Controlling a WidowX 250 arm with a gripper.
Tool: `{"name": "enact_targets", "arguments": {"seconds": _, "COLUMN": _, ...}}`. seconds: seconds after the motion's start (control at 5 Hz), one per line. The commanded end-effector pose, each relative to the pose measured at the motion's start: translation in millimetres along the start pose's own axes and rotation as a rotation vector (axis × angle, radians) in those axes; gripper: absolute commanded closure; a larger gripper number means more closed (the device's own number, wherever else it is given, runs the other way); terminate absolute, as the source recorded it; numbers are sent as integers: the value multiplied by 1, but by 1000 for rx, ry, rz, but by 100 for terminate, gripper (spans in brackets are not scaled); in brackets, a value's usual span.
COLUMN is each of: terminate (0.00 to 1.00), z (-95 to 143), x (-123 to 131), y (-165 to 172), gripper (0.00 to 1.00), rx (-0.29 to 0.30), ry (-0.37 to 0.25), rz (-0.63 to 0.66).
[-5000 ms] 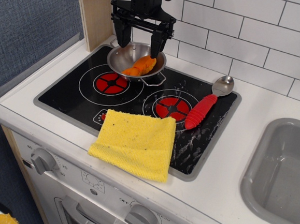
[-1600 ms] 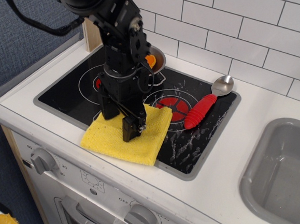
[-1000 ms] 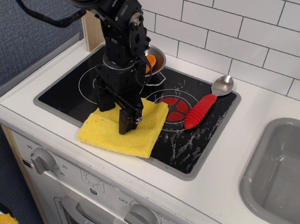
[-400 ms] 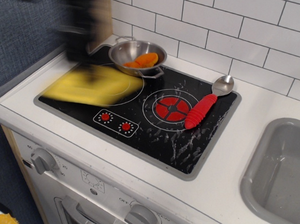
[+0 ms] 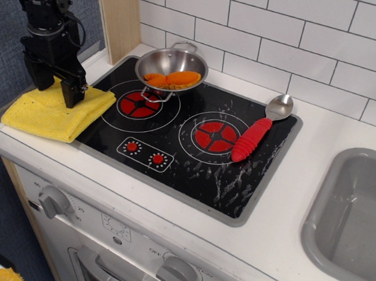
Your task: Move the yellow cloth to the lower left corner of the stove.
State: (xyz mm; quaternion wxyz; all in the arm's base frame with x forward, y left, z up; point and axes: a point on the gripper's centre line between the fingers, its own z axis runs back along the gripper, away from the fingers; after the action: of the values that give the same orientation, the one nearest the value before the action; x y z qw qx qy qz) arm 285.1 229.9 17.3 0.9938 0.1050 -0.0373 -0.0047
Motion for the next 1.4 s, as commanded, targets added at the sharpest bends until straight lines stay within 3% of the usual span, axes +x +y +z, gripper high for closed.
{"name": "enact_targets", "arguments": {"seconds": 0.0, "terminate": 0, "z": 11, "x": -11, "y": -17, "gripper": 0, "rx": -18, "ry": -13, "rz": -63}}
{"name": "enact_targets", "arguments": {"seconds": 0.2, "terminate": 0, "z": 20, "x": -6, "y": -52, "gripper": 0, "rx": -37, "ry": 2, "rz": -102}}
{"name": "enact_targets", "arguments": {"seconds": 0.4, "terminate": 0, "z": 31, "x": 6, "y": -78, "gripper": 0, "rx": -38, "ry": 27, "rz": -50}}
{"name": "enact_targets", "arguments": {"seconds": 0.6, "terminate": 0, "z": 35, "x": 16, "y": -84, "gripper": 0, "rx": -41, "ry": 12, "rz": -12}}
{"name": "enact_targets", "arguments": {"seconds": 1.0, "terminate": 0, "z": 79, "x": 10, "y": -70, "gripper": 0, "rx": -22, "ry": -41, "rz": 36}}
{"name": "enact_targets", "arguments": {"seconds": 1.2, "terminate": 0, "z": 84, "x": 7, "y": -72, "gripper": 0, "rx": -54, "ry": -33, "rz": 37}}
